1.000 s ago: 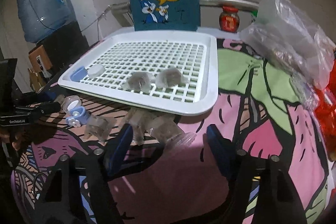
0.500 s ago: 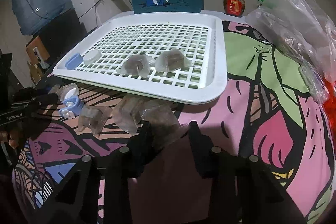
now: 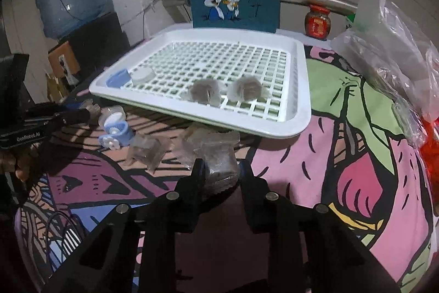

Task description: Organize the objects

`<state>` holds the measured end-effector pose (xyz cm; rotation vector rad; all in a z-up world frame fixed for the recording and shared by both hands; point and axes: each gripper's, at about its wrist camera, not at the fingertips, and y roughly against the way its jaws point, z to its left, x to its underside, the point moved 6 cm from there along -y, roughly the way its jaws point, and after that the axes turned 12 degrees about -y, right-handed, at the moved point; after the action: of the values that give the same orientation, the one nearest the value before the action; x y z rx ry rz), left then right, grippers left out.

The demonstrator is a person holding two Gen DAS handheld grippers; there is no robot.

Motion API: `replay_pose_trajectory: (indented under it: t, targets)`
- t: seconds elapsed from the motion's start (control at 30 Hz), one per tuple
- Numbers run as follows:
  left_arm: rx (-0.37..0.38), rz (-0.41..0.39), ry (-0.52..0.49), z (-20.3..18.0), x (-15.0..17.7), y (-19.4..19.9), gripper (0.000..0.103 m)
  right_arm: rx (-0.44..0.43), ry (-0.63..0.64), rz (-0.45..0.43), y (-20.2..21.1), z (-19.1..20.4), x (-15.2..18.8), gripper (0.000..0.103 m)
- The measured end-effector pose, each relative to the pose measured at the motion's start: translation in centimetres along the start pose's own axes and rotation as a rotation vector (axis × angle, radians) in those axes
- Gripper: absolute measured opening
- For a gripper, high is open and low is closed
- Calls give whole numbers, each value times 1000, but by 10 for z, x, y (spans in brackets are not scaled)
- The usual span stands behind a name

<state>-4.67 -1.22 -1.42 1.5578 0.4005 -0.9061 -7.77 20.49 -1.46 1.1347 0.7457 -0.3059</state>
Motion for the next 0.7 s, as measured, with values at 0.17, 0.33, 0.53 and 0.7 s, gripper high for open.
replay_pose_trajectory:
  t: [0.17, 0.33, 0.53, 0.7]
  targets:
    - [-6, -23, -7, 0, -3, 4, 31, -23, 25, -63, 13, 8, -1, 24]
    - [-7, -30, -5, 0, -3, 5, 31, -46, 45, -90, 19, 16, -1, 24]
    - [-7, -33, -6, -1, -3, 5, 31, -53, 35, -90, 19, 14, -1, 24]
    - [-4, -32, -3, -1, -2, 6, 31, -51, 40, -92, 19, 15, -1, 24]
